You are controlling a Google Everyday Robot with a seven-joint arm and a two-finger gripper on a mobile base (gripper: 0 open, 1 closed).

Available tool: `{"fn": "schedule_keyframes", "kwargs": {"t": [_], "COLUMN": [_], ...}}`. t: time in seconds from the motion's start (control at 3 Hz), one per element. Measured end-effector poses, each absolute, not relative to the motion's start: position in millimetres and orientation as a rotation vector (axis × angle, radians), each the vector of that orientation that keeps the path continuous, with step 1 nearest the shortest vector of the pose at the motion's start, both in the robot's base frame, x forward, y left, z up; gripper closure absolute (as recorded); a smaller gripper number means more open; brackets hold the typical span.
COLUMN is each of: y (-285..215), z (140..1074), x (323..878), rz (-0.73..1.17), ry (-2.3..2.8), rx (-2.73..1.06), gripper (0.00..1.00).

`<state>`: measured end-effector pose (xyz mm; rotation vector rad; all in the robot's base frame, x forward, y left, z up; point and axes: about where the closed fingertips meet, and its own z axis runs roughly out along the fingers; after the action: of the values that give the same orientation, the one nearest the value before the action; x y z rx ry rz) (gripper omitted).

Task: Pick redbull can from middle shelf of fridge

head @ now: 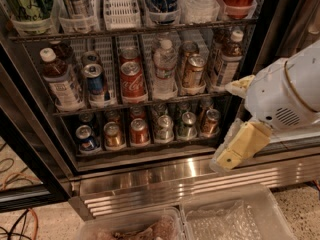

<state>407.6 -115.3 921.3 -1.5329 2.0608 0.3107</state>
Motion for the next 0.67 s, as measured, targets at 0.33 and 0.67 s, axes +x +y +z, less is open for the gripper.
{"fn": "schedule_keyframes", "kwargs": {"t": [0.33, 0.67], "y": [-112, -95], "z": [919, 909], "x": [410, 414], "rz": [0.354, 0.453], "ry": [2.027, 1.977], "rx": [-1.473, -1.368], "gripper": [0.00, 0.00]}}
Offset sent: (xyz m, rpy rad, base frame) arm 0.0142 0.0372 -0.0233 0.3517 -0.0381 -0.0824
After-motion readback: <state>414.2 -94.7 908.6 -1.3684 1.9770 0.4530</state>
